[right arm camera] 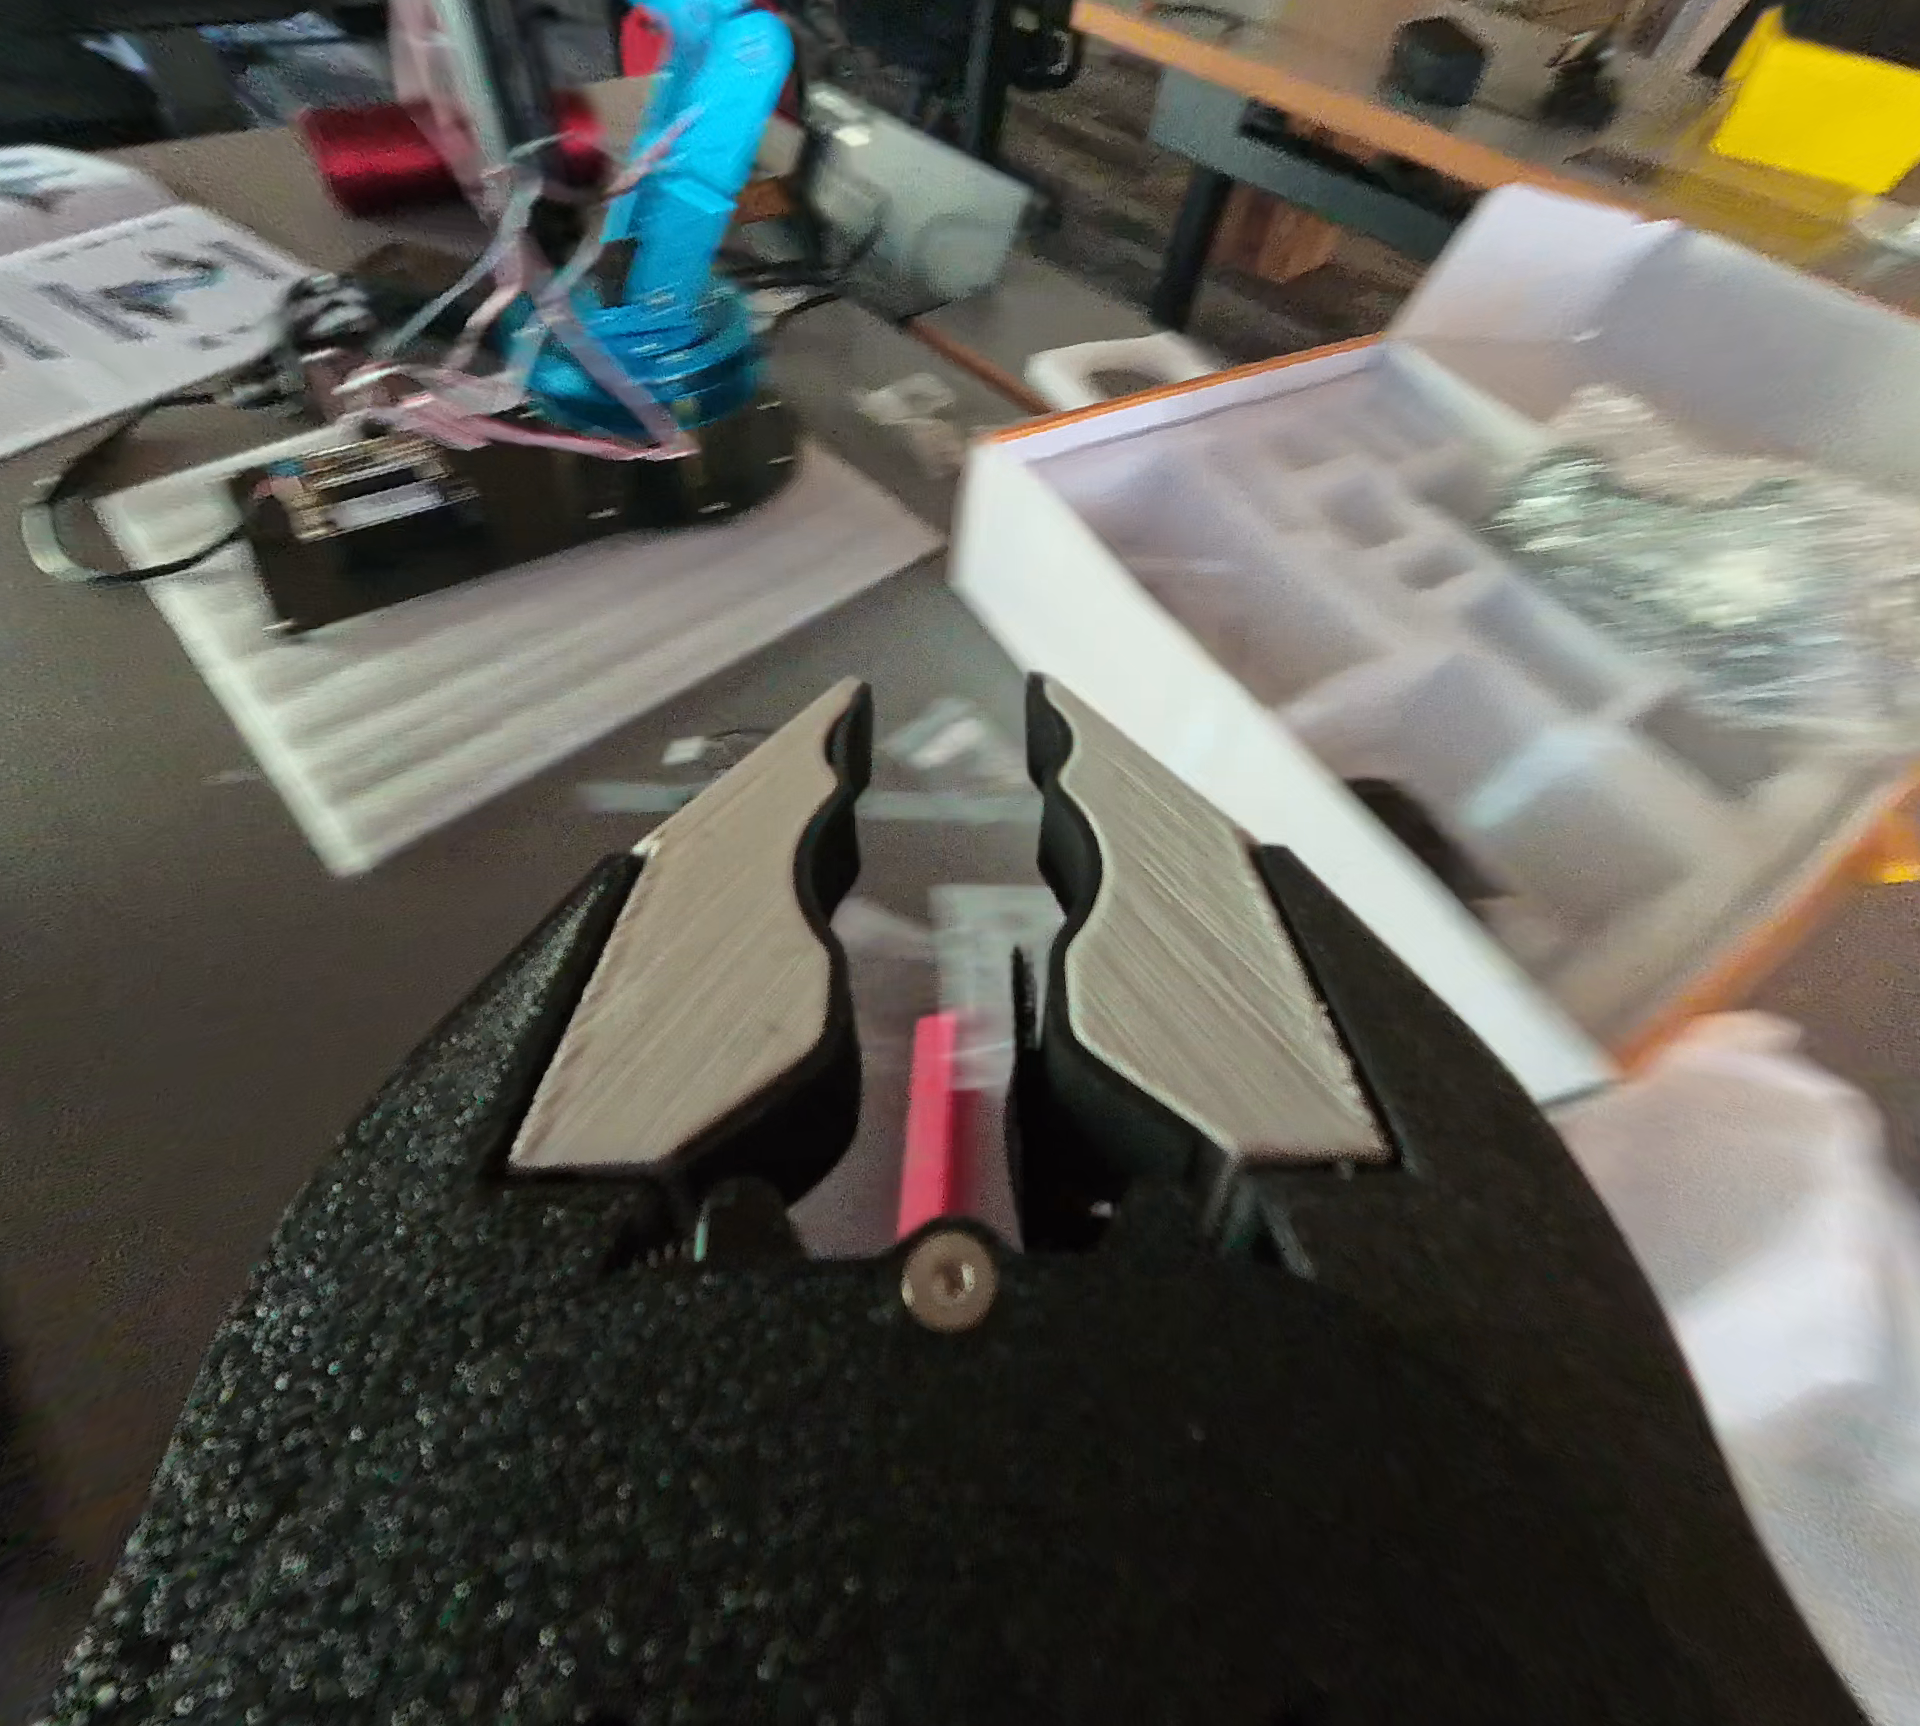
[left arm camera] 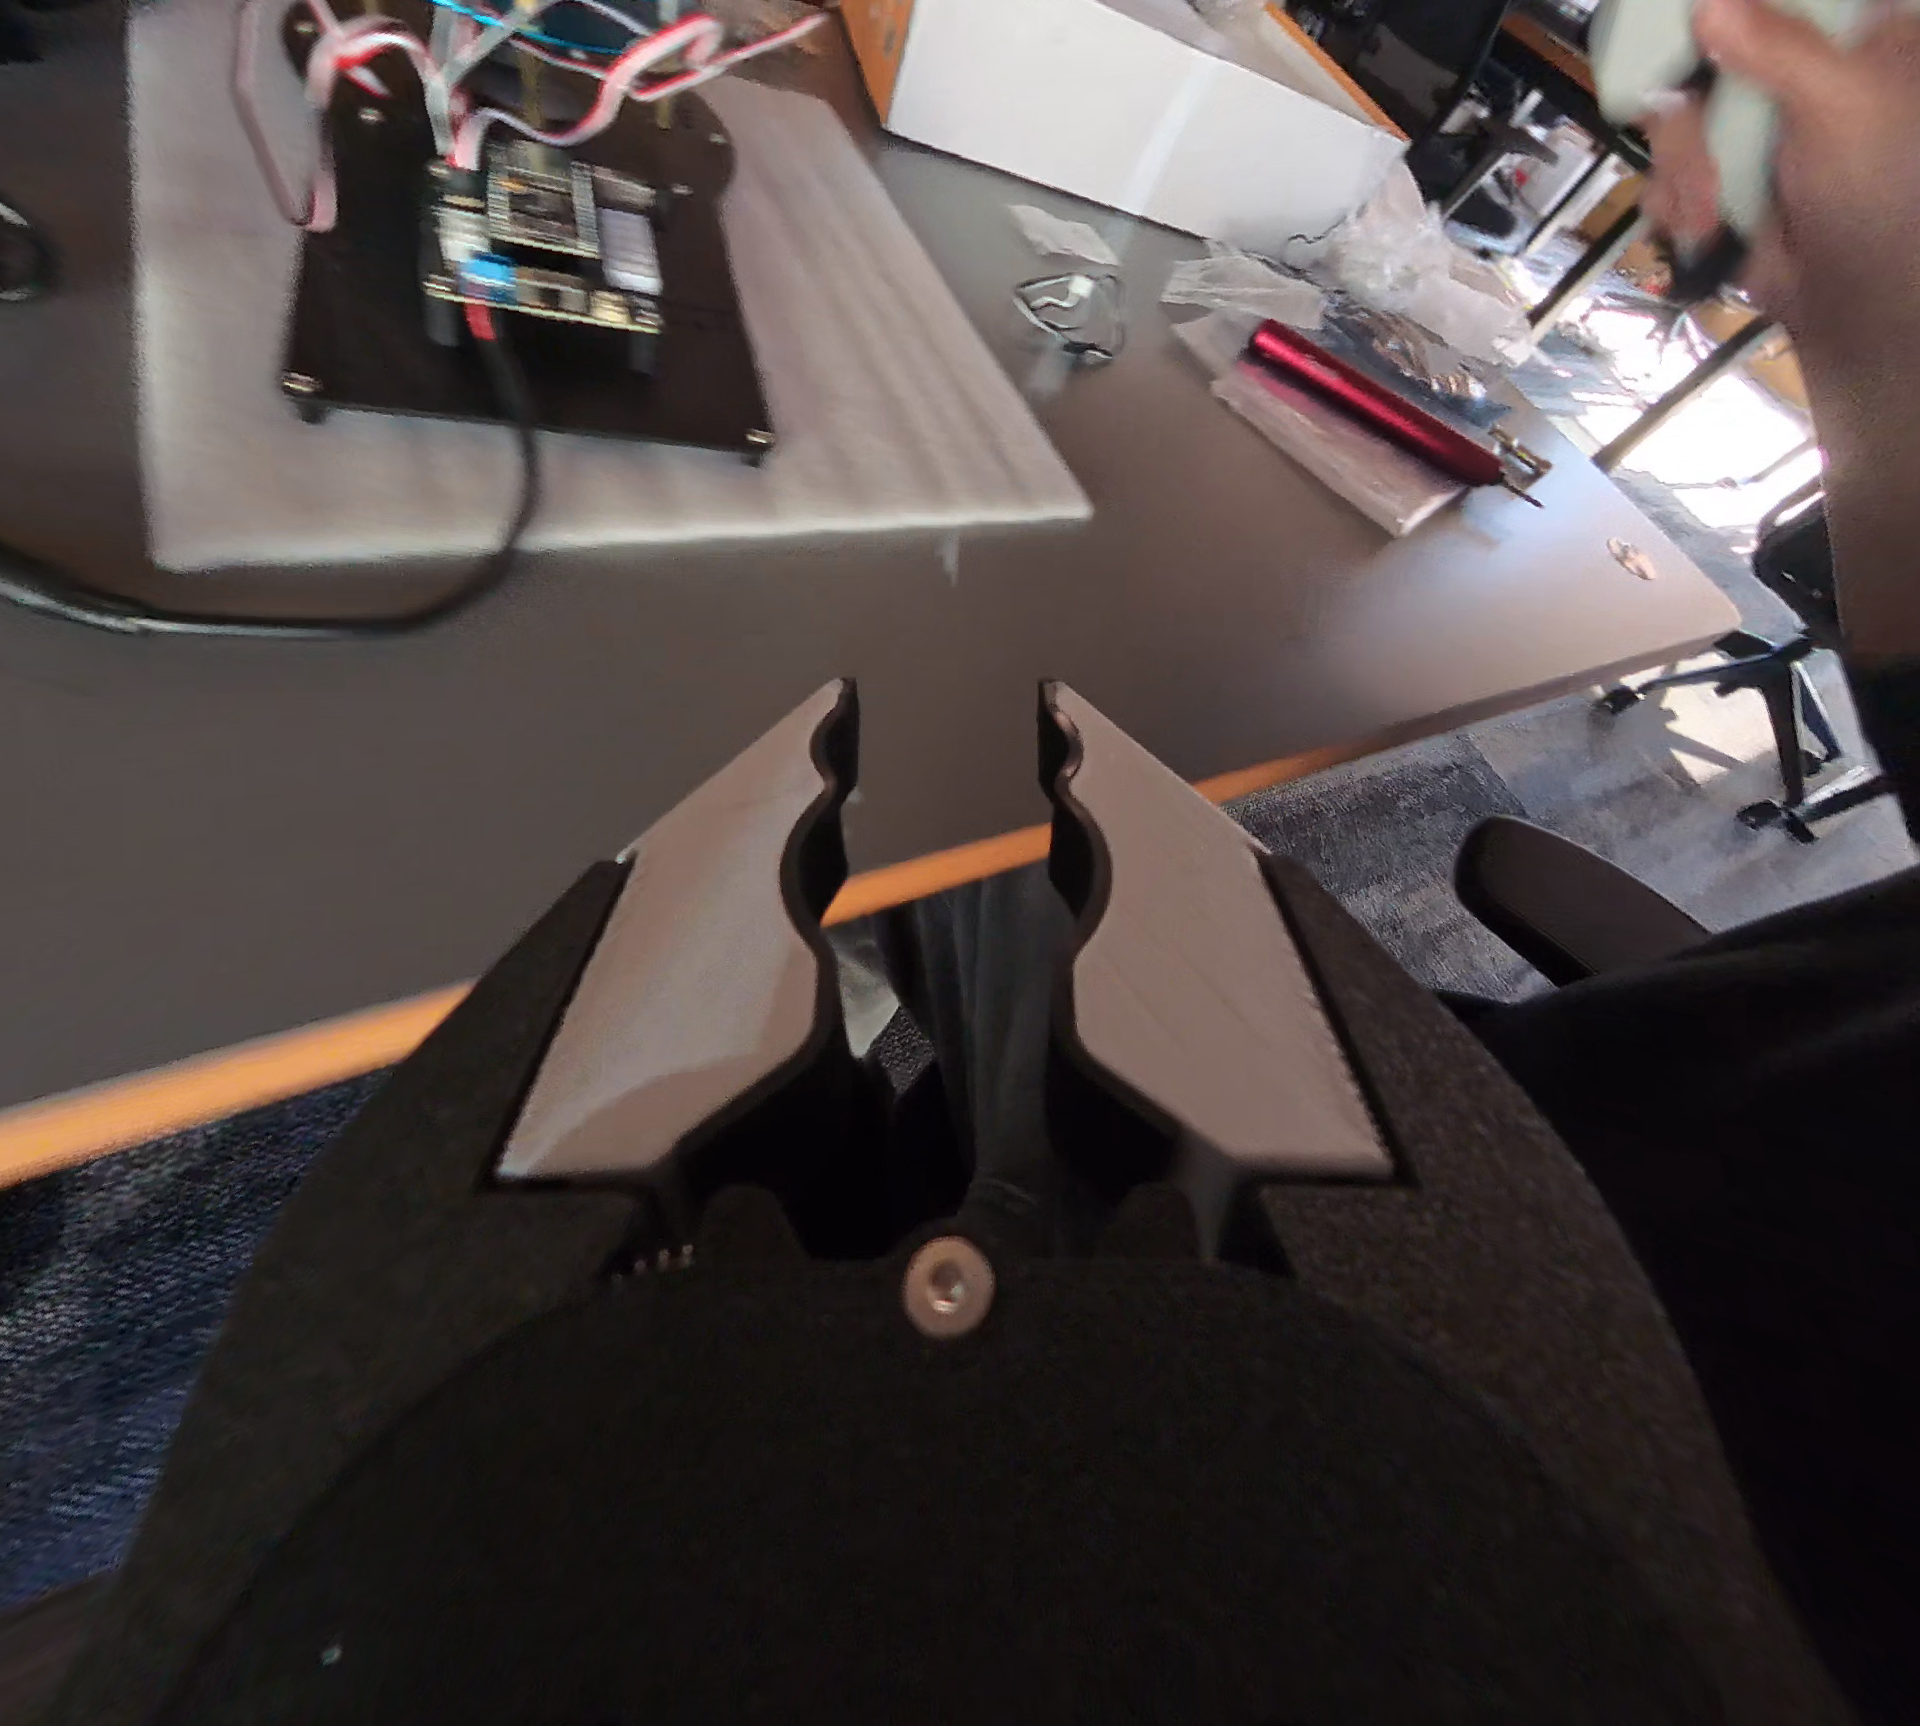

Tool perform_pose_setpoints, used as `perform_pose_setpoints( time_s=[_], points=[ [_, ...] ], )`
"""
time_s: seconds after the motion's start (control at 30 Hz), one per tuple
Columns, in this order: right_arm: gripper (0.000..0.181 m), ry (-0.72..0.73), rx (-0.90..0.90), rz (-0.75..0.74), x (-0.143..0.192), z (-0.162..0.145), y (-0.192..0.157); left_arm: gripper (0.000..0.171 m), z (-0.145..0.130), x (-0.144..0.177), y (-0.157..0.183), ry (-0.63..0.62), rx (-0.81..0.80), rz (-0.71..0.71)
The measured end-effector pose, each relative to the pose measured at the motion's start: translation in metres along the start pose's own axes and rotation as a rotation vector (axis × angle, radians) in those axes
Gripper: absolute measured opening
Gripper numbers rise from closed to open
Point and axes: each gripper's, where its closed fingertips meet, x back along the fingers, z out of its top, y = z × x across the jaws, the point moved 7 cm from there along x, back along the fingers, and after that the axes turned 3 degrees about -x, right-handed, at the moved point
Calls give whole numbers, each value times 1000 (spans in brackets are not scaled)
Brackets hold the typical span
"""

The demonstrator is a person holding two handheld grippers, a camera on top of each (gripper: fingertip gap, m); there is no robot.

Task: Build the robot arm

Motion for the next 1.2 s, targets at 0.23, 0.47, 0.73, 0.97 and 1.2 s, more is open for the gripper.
perform_pose_setpoints(
  time_s=[0.23,0.47,0.73,0.97,1.2],
  points=[
    [55,-210,-258,-158,-96,1,286,33,-6,-1,70,32,7,30],
    [0,-268,-264,41,-157,-3,295,33,-2,-8,111,37,-26,66],
    [0,-338,-25,55,-140,112,247,36,23,-33,113,38,-101,-107],
    [0,-245,66,352,-75,187,104,59,58,-100,82,22,-96,-351],
    [0,-273,119,667,-40,158,-55,75,39,-116,41,-29,-50,-361]
  ],
)
